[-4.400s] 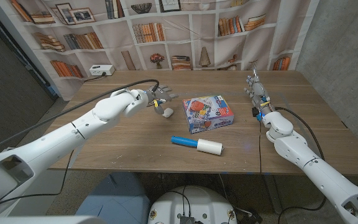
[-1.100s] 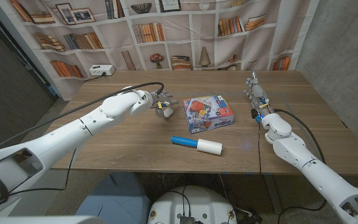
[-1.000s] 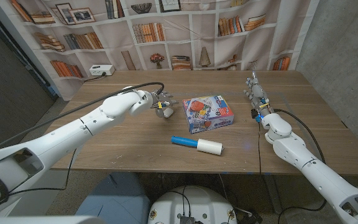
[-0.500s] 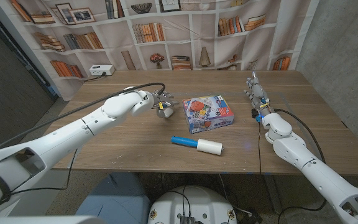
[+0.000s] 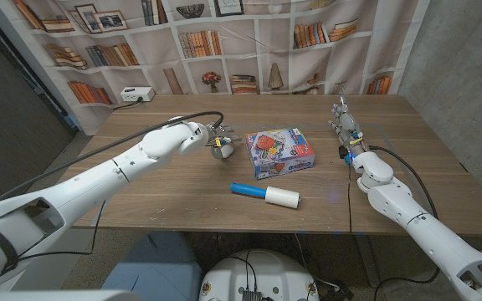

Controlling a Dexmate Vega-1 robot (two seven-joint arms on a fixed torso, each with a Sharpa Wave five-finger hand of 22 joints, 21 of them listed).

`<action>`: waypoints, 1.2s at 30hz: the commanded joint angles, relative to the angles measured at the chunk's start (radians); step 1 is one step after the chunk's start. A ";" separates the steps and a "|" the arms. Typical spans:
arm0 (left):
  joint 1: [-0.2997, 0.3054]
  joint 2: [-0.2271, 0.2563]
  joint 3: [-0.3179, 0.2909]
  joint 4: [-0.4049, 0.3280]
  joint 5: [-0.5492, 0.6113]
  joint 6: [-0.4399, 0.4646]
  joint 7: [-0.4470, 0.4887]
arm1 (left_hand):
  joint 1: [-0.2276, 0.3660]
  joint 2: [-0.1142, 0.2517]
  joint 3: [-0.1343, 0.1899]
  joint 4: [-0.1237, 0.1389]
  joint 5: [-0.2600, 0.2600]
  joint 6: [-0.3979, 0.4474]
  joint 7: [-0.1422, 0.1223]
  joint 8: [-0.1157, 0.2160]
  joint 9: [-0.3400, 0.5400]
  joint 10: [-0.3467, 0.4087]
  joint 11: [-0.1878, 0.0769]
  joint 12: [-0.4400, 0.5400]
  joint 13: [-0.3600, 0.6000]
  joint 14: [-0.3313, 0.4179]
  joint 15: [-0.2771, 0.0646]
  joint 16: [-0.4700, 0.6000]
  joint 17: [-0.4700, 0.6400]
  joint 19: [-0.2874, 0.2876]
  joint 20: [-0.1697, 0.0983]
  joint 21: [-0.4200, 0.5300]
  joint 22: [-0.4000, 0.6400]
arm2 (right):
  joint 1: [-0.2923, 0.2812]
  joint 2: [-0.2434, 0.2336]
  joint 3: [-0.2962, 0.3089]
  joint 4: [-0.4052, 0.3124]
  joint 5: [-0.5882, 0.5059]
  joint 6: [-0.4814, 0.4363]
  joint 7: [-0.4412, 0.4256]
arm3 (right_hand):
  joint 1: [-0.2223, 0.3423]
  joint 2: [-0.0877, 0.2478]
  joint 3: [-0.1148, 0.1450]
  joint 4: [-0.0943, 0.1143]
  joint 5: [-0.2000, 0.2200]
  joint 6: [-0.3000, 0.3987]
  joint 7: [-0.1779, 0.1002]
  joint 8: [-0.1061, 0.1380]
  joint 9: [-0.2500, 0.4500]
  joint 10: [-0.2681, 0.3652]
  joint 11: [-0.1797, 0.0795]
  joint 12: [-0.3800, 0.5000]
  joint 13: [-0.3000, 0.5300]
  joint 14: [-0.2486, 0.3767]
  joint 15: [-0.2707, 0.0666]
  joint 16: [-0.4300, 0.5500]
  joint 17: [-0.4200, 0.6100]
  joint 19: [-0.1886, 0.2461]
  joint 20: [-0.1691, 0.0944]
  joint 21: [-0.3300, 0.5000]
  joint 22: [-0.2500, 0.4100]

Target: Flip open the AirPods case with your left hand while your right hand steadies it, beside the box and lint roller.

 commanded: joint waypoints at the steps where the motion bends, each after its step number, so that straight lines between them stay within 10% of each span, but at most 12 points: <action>1: -0.013 -0.011 0.014 0.017 -0.001 0.001 -0.004 | 0.001 -0.013 0.007 0.001 0.008 -0.174 0.003 0.005 0.002 0.007 0.002 -0.003 0.000 -0.016 0.007 0.007 0.002 -0.006 0.009 0.004 0.004 | 0.008 0.005 -0.001 0.016 0.002 0.006 0.006 | 0.007 0.007 0.004 0.000 -0.003 -0.007 0.001 -0.003 0.005 -0.007 -0.001 0.000 0.004 -0.019 0.004 0.004 0.000 -0.006 0.005 0.007 0.006; 36: -0.007 -0.011 0.035 0.029 0.020 0.004 0.035 | -0.042 -0.066 -0.059 0.012 -0.097 -0.159 0.006 0.004 0.003 0.008 -0.013 0.015 0.015 0.017 0.003 0.012 0.003 0.015 0.037 0.008 0.005 | 0.026 0.014 -0.009 0.034 -0.001 0.007 0.012 | 0.015 0.006 0.008 -0.006 -0.005 -0.003 -0.001 -0.001 0.005 -0.007 -0.002 0.000 0.004 -0.020 0.003 0.004 0.000 -0.006 0.005 0.007 0.006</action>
